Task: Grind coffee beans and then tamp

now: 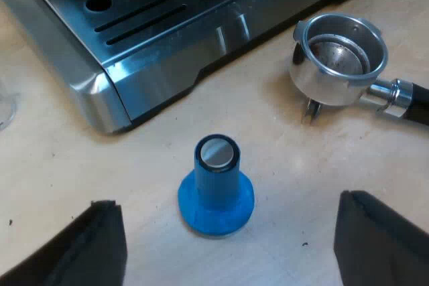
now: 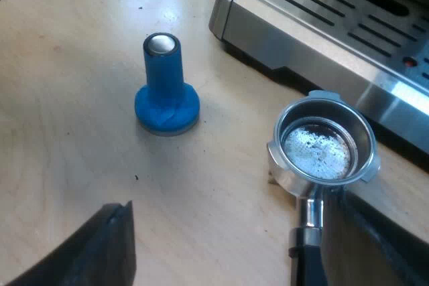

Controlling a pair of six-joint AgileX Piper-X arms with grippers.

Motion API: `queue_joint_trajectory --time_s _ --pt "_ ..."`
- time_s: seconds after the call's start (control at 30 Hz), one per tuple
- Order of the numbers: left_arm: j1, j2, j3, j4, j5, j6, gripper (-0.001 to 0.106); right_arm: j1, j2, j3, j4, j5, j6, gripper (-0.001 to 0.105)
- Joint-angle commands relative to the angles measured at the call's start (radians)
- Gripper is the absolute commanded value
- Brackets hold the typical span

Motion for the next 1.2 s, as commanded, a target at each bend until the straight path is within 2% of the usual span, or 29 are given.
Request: queue_joint_trajectory --time_s 0.03,0.2,0.43,0.8,0.9,1.03,1.2 --pt "-0.005 0.000 0.011 -0.017 -0.011 0.003 0.066 0.000 -0.007 0.029 -0.073 0.016 -0.003 0.062" --pt "-0.005 0.000 0.021 -0.027 -0.011 0.003 0.066 0.000 -0.007 0.044 -0.120 0.039 -0.012 0.062" --pt "-0.005 0.023 0.061 -0.101 -0.011 0.003 0.066 0.000 -0.007 0.044 -0.120 0.039 -0.012 0.062" --pt "-0.005 0.224 0.069 -0.243 -0.033 0.003 0.066 0.000 -0.007 0.044 -0.120 0.037 -0.012 0.062" --pt "-0.005 0.286 0.069 -0.277 -0.024 0.003 0.066 0.000 -0.007 0.044 -0.120 0.037 -0.012 0.062" --pt "-0.005 0.366 0.069 -0.356 0.028 0.003 0.066 0.000 -0.007 0.044 -0.120 0.037 -0.012 0.062" --pt "-0.005 0.437 0.069 -0.443 0.028 0.003 0.066 0.000 -0.007 0.044 -0.120 0.037 -0.012 0.062"
